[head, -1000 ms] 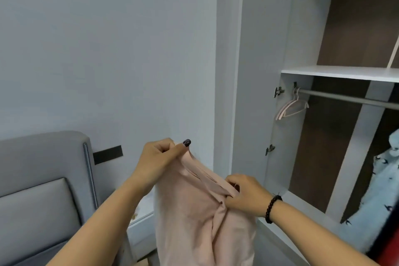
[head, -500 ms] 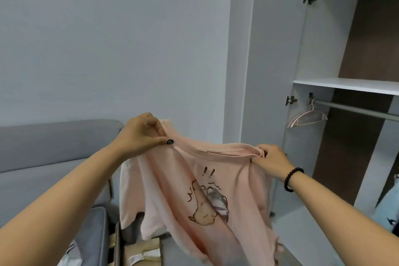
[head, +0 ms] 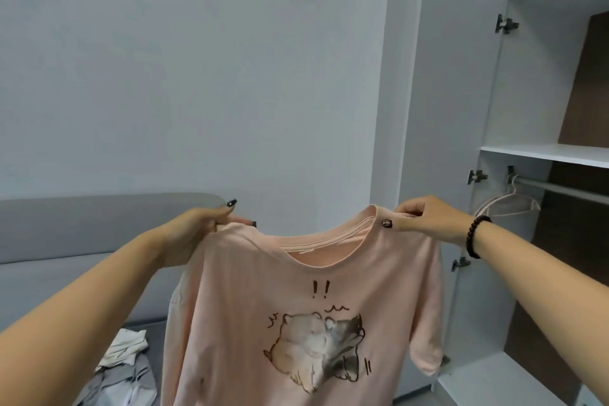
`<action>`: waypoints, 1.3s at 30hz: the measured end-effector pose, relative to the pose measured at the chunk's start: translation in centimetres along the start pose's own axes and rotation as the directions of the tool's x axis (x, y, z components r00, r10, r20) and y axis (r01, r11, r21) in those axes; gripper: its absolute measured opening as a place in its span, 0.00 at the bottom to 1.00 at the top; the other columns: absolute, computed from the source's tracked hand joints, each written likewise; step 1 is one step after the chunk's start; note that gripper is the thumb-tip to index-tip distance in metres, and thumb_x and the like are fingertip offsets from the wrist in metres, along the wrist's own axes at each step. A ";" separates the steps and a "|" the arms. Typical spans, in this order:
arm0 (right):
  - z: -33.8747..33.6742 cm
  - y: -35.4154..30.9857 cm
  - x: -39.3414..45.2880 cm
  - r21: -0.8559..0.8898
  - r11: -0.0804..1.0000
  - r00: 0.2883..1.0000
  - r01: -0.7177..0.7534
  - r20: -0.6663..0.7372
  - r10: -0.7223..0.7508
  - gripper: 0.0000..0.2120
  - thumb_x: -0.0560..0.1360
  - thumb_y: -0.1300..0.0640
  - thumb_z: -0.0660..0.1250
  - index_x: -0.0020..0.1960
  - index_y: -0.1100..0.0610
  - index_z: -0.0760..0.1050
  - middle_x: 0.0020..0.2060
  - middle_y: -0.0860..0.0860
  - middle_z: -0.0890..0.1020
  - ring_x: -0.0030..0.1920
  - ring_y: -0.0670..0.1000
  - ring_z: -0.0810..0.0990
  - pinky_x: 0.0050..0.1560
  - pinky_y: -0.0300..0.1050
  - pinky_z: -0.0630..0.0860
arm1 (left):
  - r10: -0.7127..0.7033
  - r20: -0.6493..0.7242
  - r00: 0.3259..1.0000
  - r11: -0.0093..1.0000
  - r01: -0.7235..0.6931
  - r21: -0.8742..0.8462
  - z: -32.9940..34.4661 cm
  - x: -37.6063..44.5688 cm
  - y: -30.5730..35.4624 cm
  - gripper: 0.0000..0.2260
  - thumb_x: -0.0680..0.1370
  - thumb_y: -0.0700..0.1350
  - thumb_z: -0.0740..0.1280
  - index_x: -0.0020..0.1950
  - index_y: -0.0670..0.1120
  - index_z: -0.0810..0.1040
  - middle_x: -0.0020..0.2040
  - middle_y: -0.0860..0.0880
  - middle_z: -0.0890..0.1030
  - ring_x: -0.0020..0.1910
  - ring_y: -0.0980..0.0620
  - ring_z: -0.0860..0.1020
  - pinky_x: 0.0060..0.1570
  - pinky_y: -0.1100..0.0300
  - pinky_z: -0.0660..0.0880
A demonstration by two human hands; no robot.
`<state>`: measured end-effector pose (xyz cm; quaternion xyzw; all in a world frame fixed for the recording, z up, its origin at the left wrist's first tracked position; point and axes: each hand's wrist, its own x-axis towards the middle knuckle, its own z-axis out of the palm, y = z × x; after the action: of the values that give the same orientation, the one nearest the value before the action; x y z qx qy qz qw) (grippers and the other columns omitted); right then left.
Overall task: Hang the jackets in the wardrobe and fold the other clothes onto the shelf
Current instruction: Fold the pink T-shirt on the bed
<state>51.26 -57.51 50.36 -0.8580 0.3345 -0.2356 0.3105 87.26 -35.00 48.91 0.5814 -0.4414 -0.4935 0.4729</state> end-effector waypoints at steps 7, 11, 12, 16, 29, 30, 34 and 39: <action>-0.2 -0.3 0.1 0.242 0.970 1.000 -0.005 0.004 0.004 0.04 0.71 0.62 0.70 0.40 0.62 0.82 0.38 0.54 0.83 0.43 0.51 0.79 0.53 0.46 0.72 | 0.221 -0.035 0.975 0.971 -0.223 -0.091 -1.0 -1.2 -0.3 0.12 0.70 0.38 0.72 0.53 0.43 0.82 0.49 0.45 0.84 0.43 0.51 0.82 0.40 0.61 0.79; -0.7 -0.2 0.1 0.172 0.985 0.999 0.018 -0.043 -0.011 0.06 0.72 0.67 0.69 0.40 0.59 0.82 0.39 0.54 0.85 0.40 0.48 0.82 0.45 0.39 0.76 | 0.190 0.058 0.980 0.980 -0.192 0.049 -0.7 -1.8 0.1 0.21 0.67 0.38 0.77 0.58 0.39 0.79 0.43 0.42 0.80 0.41 0.50 0.81 0.41 0.60 0.78; -0.7 -0.1 0.1 0.215 0.977 1.000 0.010 -0.028 -0.004 0.06 0.73 0.68 0.68 0.40 0.60 0.81 0.38 0.55 0.85 0.38 0.48 0.82 0.41 0.38 0.76 | 0.162 0.063 0.985 0.972 -0.171 0.163 -0.5 -2.0 0.2 0.23 0.67 0.38 0.78 0.60 0.39 0.78 0.41 0.42 0.80 0.41 0.50 0.80 0.43 0.61 0.77; -0.1 0.7 -0.1 0.466 0.881 0.996 -0.078 0.080 0.046 0.07 0.75 0.67 0.67 0.39 0.60 0.74 0.33 0.53 0.80 0.31 0.47 0.78 0.31 0.37 0.73 | 0.018 0.086 0.996 0.740 -0.071 0.669 0.0 -3.2 0.0 0.14 0.65 0.47 0.81 0.49 0.49 0.85 0.42 0.51 0.85 0.42 0.55 0.81 0.46 0.65 0.74; 3.0 -0.5 0.2 0.215 0.976 0.996 0.027 -0.089 -0.008 0.05 0.75 0.56 0.69 0.40 0.53 0.80 0.36 0.47 0.82 0.37 0.46 0.78 0.41 0.40 0.72 | 0.213 -0.230 0.950 0.971 -0.180 0.155 0.7 -4.4 -3.5 0.05 0.70 0.44 0.71 0.40 0.45 0.77 0.37 0.47 0.77 0.33 0.53 0.73 0.31 0.62 0.66; 3.2 -0.6 0.1 0.184 0.982 0.994 0.041 -0.103 -0.022 0.05 0.74 0.56 0.71 0.39 0.53 0.80 0.35 0.46 0.81 0.37 0.45 0.77 0.41 0.39 0.72 | 0.231 -0.270 0.935 0.966 -0.189 0.174 0.7 -4.7 -3.3 0.06 0.70 0.45 0.72 0.36 0.47 0.76 0.34 0.48 0.75 0.30 0.54 0.72 0.28 0.63 0.64; 4.5 -1.3 -0.4 0.134 0.987 0.980 0.084 -0.190 -0.058 0.05 0.72 0.56 0.71 0.38 0.51 0.81 0.32 0.41 0.81 0.34 0.39 0.77 0.34 0.30 0.71 | 0.316 -0.441 0.840 0.938 -0.207 0.278 -0.2 -5.9 -3.0 0.10 0.71 0.45 0.77 0.33 0.48 0.79 0.32 0.49 0.79 0.29 0.55 0.75 0.26 0.65 0.68; 6.8 -3.5 -1.1 0.079 0.985 0.968 0.155 -0.213 -0.135 0.05 0.73 0.55 0.71 0.39 0.53 0.82 0.36 0.46 0.83 0.39 0.43 0.78 0.39 0.36 0.71 | 0.352 -0.463 0.813 0.787 0.011 0.617 -1.5 -8.1 -3.4 0.21 0.75 0.53 0.72 0.32 0.40 0.72 0.29 0.51 0.66 0.29 0.54 0.64 0.27 0.63 0.58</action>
<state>56.17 -52.13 47.79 -0.8352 0.2897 -0.3612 0.2966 87.90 -26.35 46.94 0.7721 -0.4690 -0.0923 0.4188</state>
